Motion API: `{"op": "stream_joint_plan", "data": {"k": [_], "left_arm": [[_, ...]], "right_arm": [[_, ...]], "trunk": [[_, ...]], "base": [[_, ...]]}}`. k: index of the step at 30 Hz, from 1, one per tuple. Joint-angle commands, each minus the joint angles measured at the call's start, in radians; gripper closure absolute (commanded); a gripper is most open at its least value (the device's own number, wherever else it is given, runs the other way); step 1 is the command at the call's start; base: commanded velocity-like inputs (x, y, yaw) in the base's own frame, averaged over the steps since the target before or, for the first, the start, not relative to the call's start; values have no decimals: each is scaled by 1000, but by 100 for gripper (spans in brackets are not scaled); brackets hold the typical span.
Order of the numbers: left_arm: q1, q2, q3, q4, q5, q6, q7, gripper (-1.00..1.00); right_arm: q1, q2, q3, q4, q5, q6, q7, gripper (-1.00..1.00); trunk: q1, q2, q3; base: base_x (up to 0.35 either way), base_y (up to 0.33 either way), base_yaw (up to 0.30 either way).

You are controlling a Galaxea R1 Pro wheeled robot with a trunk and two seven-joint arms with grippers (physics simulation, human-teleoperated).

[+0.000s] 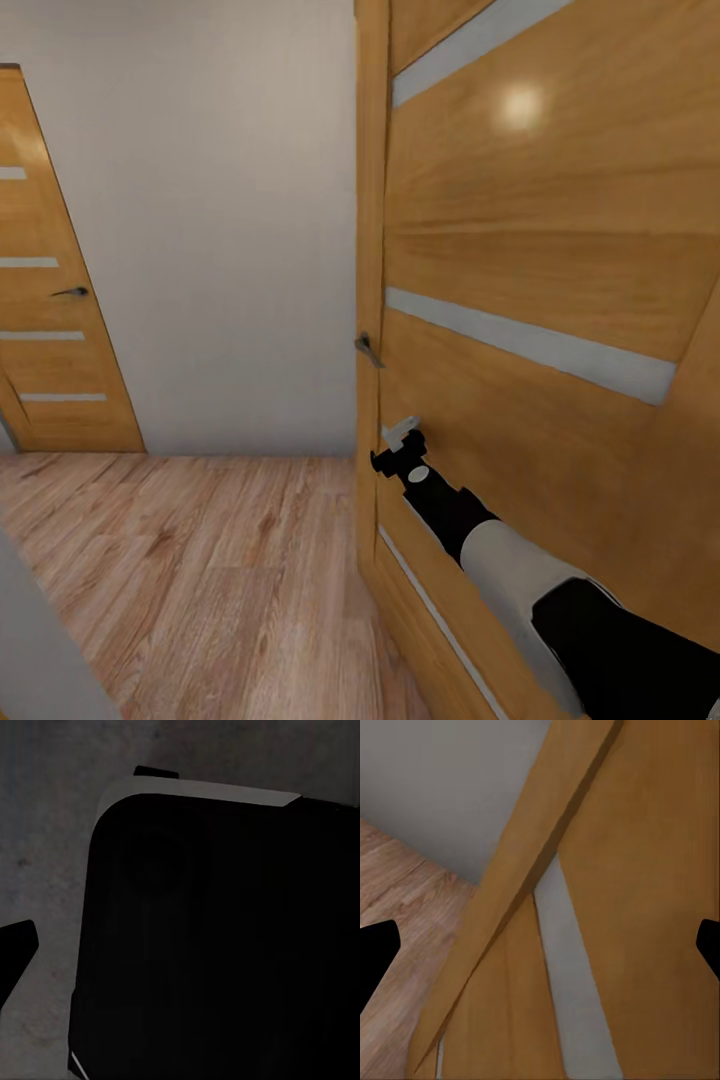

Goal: Move the two storage containers from the living room to the garage. In the garage, place one container on the floor and stack the other container on top of it (either order is fine).

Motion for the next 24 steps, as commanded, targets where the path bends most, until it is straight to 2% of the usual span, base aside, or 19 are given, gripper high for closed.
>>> {"op": "stream_joint_plan", "data": {"k": [1,5,14,16,21,24], "left_arm": [[0,0,0,-1,8,-2,0,-100],[0,0,0,-1,7,-2,0,-100],[0,1,0,-1,11,-2,0,-100],[0,1,0,-1,12,-2,0,-100],[0,1,2,-1,12,-2,0,-100],[0,1,3,-1,12,-2,0,-100]], "right_arm": [[-12,0,2,8,14,9,-35,-100],[-27,0,2,20,13,33,-86,-100],[-30,0,-9,5,14,32,-103,-100],[-28,0,-25,4,-7,9,-118,-100],[-27,0,-30,17,-47,2,-124,-100],[-27,0,-31,18,-48,1,-124,-100]], "trunk": [[0,0,-1],[0,0,-1],[0,0,-1],[0,0,-1],[0,0,-1],[0,0,-1]], "base": [[86,0,0],[27,0,0],[3,0,0],[0,0,0],[0,0,0],[0,0,0]]}}
